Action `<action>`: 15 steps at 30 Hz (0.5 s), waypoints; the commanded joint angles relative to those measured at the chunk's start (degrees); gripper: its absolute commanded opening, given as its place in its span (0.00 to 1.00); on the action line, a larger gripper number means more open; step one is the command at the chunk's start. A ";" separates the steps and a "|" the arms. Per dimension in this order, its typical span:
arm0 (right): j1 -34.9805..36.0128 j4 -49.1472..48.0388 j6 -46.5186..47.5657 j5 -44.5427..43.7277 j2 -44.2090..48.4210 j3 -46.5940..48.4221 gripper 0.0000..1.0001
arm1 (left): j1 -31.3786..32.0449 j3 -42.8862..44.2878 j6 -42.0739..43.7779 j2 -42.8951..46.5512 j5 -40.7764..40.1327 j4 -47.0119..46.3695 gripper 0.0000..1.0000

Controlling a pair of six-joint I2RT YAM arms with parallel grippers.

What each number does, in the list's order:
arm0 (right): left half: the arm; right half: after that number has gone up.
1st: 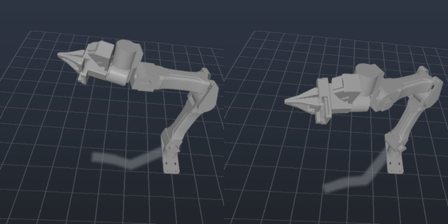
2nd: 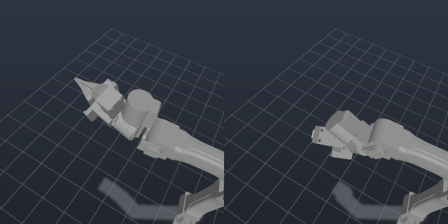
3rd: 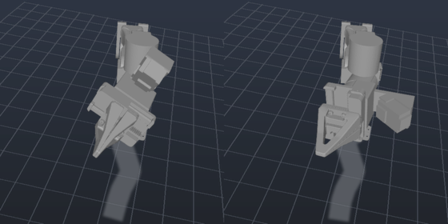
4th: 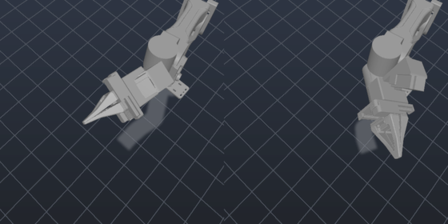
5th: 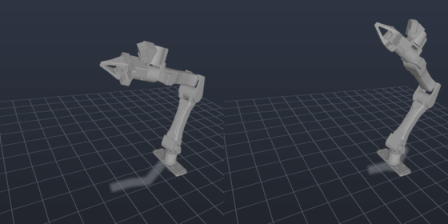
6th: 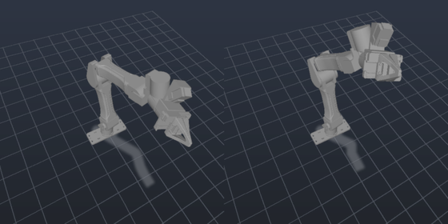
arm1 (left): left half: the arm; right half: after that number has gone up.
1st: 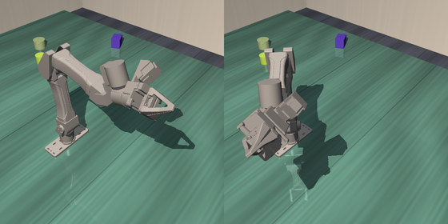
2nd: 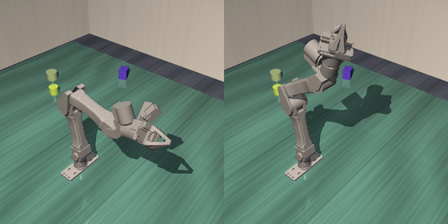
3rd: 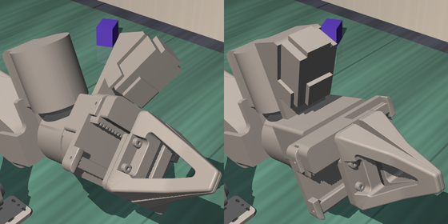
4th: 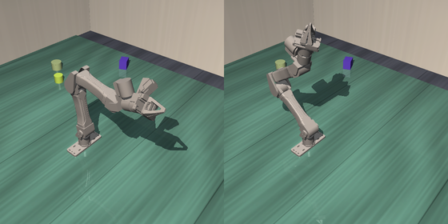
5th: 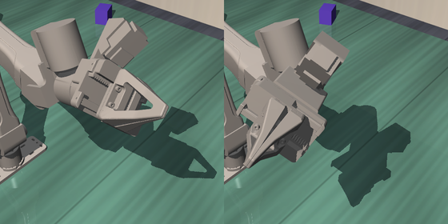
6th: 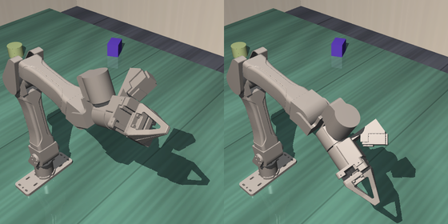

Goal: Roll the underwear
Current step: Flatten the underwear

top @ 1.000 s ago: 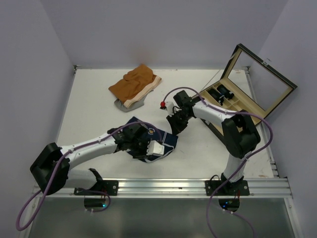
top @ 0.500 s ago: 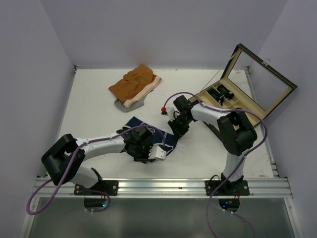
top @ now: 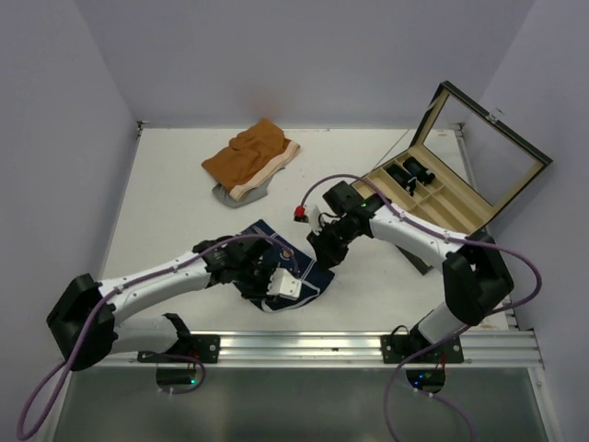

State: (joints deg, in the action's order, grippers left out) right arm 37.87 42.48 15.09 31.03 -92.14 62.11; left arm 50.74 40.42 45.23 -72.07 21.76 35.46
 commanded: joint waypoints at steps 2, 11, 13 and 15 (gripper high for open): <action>-0.69 -3.80 -2.16 0.90 3.55 6.09 0.08 | -5.63 8.70 -5.67 4.92 5.37 -1.19 0.46; -0.60 -10.47 -7.00 -1.49 -10.69 8.83 0.00 | -28.49 11.96 -18.59 -6.84 3.99 -6.99 0.38; -0.60 -12.76 -7.70 -1.58 -12.36 6.99 0.00 | -30.96 11.44 -18.78 -10.08 4.17 -6.98 0.37; -0.51 -13.38 -8.59 -1.41 -13.06 5.93 0.00 | -31.23 10.91 -19.04 -12.12 3.03 -7.69 0.37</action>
State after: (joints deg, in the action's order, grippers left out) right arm 37.43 32.58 9.15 29.78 -105.47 69.21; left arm 20.21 51.27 29.47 -82.46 24.58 28.80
